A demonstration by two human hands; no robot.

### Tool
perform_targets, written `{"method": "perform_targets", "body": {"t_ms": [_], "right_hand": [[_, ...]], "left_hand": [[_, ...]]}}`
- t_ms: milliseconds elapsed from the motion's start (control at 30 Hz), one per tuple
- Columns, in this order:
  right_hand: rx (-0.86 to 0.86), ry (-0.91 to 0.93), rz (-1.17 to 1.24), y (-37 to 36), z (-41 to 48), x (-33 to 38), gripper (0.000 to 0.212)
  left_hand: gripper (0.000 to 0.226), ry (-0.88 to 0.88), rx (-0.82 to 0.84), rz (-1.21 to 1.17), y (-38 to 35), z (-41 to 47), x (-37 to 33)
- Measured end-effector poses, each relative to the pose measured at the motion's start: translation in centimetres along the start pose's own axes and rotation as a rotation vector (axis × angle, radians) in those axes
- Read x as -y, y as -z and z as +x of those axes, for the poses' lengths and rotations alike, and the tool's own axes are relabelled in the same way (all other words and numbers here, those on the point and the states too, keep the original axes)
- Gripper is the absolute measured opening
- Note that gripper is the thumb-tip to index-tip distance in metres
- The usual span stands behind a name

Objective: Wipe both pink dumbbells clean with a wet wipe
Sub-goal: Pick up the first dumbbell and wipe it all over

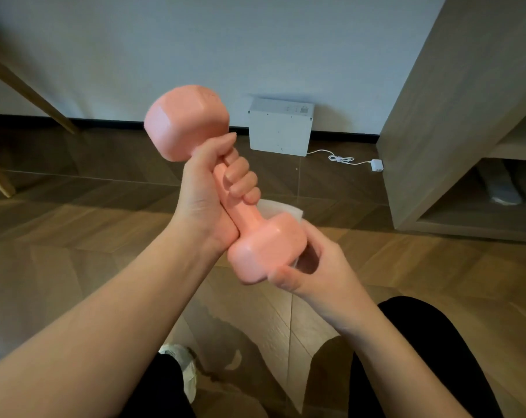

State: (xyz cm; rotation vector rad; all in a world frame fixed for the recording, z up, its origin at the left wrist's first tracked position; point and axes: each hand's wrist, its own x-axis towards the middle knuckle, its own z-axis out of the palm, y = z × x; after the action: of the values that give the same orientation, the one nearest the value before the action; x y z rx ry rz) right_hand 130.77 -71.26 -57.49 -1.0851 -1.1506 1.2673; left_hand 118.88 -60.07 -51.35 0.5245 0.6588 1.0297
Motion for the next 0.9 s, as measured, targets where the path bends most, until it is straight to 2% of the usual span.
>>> {"method": "perform_targets", "body": {"t_ms": [167, 267, 333, 433, 633, 767, 900], "right_hand": [[-0.169, 0.115, -0.149, -0.2, -1.0, 0.2, 0.082], [-0.124, 0.157, -0.139, 0.1, -1.1, 0.4, 0.077], [-0.117, 0.185, -0.083, 0.6, -1.2, 0.4, 0.058], [-0.178, 0.218, -0.121, 0.9, -1.4, 0.2, 0.030], [-0.153, 0.191, -0.233, 0.9, -0.7, -0.5, 0.036], [-0.236, 0.282, -0.313, 0.6, -1.6, -1.1, 0.038], [-0.237, 0.238, -0.330, 0.7, -0.9, -0.9, 0.041]], "left_hand": [[0.037, 0.024, -0.128, -0.042, 0.4, -0.1, 0.3], [0.037, 0.024, -0.153, -0.061, 0.5, -0.2, 0.3], [0.037, 0.026, -0.161, -0.064, 0.6, -0.2, 0.2], [0.039, 0.029, -0.181, -0.050, 0.6, -0.1, -0.1], [0.036, 0.085, -0.204, 0.085, 0.1, -0.2, 0.7], [0.034, 0.057, -0.255, 0.082, 0.4, 0.0, 0.3], [0.034, 0.094, -0.272, 0.061, 0.5, 0.0, 0.8]]}}
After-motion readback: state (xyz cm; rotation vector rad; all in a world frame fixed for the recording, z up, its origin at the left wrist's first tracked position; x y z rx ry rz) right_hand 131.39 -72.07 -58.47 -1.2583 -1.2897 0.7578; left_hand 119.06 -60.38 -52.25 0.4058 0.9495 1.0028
